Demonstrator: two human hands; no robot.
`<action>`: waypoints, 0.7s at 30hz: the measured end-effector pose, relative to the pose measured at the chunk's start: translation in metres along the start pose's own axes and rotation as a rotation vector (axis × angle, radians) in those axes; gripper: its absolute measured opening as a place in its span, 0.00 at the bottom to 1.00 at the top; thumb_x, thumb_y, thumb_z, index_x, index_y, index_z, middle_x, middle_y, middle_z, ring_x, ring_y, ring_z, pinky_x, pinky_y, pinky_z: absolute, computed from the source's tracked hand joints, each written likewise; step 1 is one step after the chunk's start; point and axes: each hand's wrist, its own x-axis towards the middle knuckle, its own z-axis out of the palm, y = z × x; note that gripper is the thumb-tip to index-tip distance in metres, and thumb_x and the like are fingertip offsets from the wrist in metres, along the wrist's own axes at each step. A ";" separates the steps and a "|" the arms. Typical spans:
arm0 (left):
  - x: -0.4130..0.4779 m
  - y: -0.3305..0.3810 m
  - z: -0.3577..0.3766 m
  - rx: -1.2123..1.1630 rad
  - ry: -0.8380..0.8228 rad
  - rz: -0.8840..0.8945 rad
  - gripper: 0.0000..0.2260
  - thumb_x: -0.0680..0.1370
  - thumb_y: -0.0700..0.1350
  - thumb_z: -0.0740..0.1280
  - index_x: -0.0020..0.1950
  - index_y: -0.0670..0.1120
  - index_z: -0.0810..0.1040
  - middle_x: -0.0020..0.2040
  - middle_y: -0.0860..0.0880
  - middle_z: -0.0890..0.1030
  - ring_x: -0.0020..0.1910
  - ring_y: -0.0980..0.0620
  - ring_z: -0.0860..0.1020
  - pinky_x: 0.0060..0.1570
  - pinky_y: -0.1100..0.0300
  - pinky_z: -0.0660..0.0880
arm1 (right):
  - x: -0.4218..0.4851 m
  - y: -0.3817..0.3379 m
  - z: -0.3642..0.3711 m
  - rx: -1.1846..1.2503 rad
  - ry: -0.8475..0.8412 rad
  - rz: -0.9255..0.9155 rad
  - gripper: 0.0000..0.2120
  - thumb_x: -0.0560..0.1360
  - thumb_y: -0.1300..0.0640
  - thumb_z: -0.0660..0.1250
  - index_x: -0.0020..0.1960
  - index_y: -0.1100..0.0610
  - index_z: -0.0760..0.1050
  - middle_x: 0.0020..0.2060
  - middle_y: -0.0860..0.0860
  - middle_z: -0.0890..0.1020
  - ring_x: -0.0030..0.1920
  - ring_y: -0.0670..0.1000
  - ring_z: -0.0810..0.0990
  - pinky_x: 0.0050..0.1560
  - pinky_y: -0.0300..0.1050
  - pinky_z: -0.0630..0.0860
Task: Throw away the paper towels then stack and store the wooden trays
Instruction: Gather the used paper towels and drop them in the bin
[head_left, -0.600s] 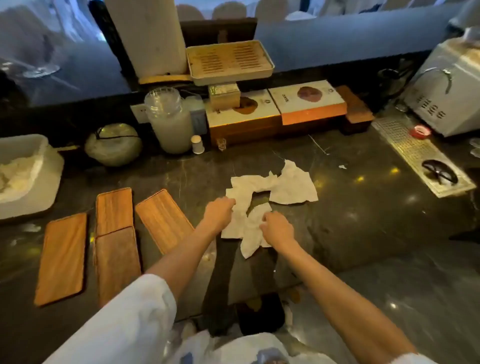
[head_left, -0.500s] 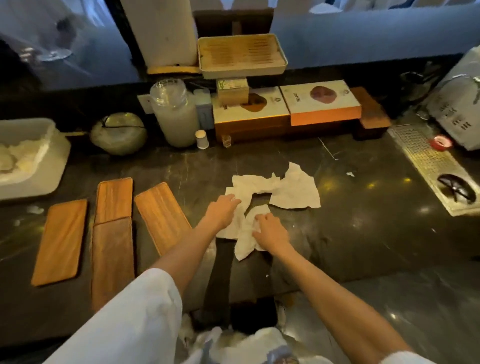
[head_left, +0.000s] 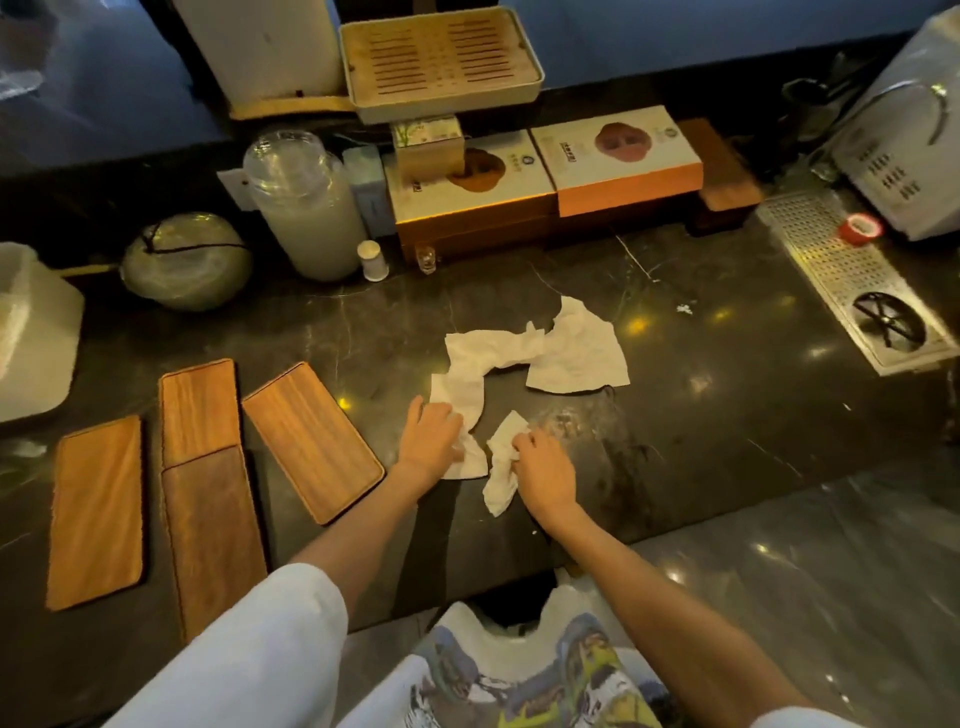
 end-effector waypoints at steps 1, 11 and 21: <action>-0.002 -0.002 0.003 -0.011 0.015 0.010 0.14 0.76 0.50 0.67 0.59 0.46 0.75 0.60 0.47 0.75 0.64 0.46 0.70 0.75 0.46 0.50 | -0.005 0.001 0.002 0.059 0.015 0.042 0.10 0.78 0.60 0.58 0.58 0.57 0.71 0.57 0.55 0.74 0.58 0.57 0.73 0.48 0.51 0.73; -0.071 -0.025 0.025 -0.739 0.342 0.019 0.07 0.77 0.42 0.68 0.52 0.40 0.76 0.69 0.45 0.71 0.67 0.49 0.70 0.62 0.55 0.72 | -0.086 0.027 0.007 1.014 0.291 0.585 0.05 0.73 0.62 0.65 0.41 0.55 0.70 0.39 0.51 0.77 0.38 0.50 0.76 0.33 0.40 0.72; -0.130 -0.019 0.024 -1.107 0.263 -0.177 0.14 0.74 0.33 0.63 0.35 0.48 0.66 0.32 0.53 0.69 0.30 0.60 0.65 0.33 0.59 0.61 | -0.100 -0.012 -0.013 1.618 0.237 0.499 0.16 0.74 0.67 0.66 0.55 0.48 0.76 0.43 0.48 0.84 0.39 0.50 0.84 0.32 0.45 0.79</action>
